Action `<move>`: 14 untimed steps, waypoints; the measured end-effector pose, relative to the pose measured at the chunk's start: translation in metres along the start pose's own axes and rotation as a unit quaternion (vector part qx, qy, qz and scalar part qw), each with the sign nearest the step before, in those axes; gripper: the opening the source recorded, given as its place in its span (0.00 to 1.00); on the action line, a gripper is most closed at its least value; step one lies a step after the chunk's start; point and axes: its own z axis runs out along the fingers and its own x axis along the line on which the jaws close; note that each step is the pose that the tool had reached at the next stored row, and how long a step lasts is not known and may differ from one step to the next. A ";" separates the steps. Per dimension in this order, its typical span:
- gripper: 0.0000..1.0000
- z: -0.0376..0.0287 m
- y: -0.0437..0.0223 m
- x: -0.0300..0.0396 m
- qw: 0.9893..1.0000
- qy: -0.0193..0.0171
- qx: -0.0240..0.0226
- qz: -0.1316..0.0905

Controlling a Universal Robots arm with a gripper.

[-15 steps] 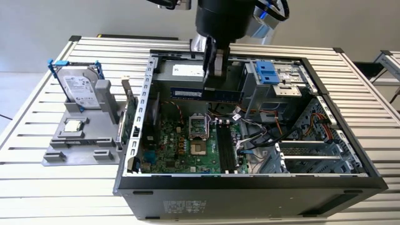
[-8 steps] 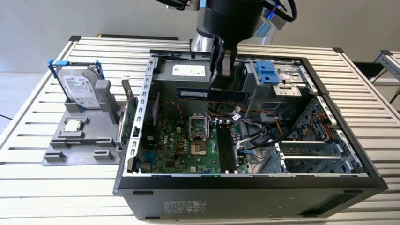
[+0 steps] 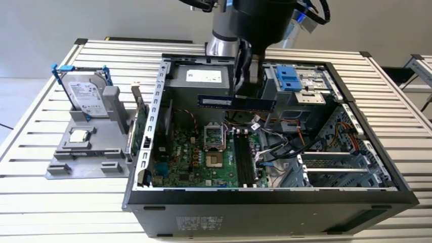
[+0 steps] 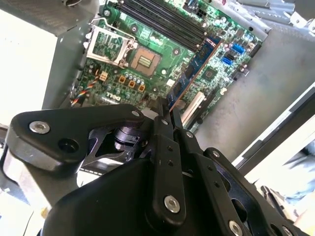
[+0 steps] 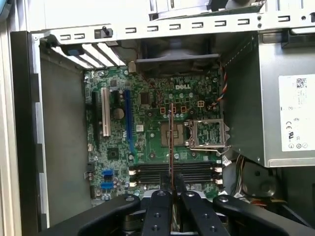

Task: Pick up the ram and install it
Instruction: 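Pick up the ram and move it above insertion slot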

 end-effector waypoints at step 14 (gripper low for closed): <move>0.00 -0.0003 -0.0184 -0.0015 1.000 0.001 0.000 0.000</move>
